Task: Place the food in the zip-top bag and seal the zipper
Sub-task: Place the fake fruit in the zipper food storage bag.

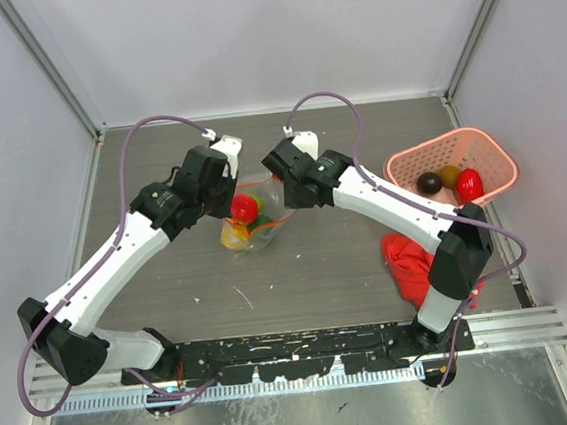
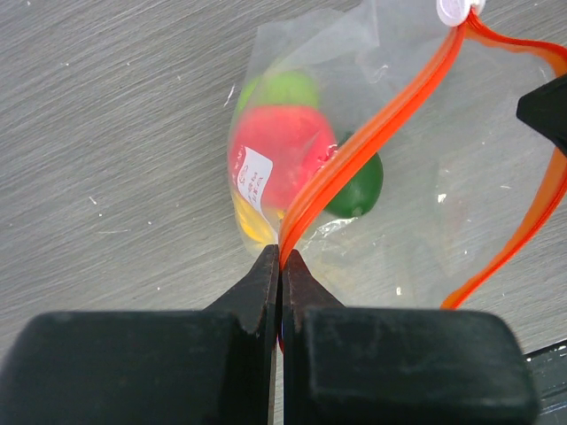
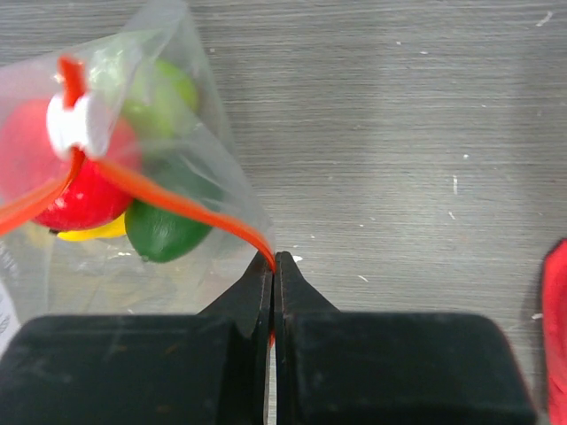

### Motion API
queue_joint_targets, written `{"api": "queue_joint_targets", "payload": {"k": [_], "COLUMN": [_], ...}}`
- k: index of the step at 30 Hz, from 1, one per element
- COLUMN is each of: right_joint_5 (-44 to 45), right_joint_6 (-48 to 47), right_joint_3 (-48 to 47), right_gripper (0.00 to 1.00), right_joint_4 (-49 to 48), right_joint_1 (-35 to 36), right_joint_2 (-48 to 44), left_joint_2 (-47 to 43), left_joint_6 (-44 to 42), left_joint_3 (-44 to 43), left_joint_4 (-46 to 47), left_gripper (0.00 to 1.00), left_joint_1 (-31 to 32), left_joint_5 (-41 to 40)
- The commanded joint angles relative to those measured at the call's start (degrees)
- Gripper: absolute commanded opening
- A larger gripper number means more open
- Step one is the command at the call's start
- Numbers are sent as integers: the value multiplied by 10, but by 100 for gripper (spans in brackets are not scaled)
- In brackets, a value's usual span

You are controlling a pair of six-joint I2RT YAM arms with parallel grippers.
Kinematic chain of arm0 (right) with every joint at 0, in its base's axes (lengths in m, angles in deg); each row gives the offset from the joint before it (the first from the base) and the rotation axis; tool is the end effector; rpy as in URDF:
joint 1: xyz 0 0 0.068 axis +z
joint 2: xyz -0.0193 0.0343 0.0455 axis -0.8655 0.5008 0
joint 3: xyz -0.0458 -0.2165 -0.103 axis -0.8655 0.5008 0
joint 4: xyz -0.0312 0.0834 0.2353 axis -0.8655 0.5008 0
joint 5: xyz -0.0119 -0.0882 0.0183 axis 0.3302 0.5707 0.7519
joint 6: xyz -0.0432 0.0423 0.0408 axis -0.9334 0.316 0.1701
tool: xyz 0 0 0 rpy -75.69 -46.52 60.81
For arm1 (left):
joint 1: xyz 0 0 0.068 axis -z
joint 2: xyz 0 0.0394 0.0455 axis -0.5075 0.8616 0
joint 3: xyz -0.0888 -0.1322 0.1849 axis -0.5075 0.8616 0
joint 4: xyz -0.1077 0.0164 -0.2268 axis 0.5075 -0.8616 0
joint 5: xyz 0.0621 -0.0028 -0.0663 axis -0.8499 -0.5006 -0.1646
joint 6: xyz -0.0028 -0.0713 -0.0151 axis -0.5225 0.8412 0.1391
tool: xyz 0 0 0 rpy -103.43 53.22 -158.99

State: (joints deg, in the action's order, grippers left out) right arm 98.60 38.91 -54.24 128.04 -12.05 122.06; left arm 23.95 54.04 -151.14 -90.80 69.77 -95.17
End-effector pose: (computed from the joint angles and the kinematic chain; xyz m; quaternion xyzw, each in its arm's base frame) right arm 0.2553 0.2463 0.2741 0.0030 0.9407 0.0550 0.3348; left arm 0.2340 -0.1734 0.3179 0.1905 0.8959 -0.0633 0.3964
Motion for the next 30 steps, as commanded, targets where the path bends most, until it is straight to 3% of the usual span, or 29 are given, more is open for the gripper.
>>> {"api": "queue_joint_targets", "payload": {"k": [1, 8, 11, 20, 30], "right_joint_5": [10, -47, -59, -102, -87], "right_joint_6": [9, -15, -28, -92, -129], "right_joint_3": [-14, -44, -49, -59, -43], "right_gripper": [0, 3, 12, 54, 79], "right_joint_4": [15, -5, -10, -12, 20], "right_joint_1": [-3, -3, -3, -6, -96], "right_joint_2": [-4, -1, -10, -46, -130], "left_joint_2": [-10, -11, -10, -8, -5], "left_joint_6": [3, 3, 5, 7, 7], "left_joint_3": [-26, -26, -28, -29, -29], "left_joint_4": [8, 8, 5, 3, 2], "left_gripper": [0, 0, 0, 0, 0], "left_joint_1": [-3, -5, -6, -7, -7], "left_joint_5": [2, -2, -10, -17, -15]}}
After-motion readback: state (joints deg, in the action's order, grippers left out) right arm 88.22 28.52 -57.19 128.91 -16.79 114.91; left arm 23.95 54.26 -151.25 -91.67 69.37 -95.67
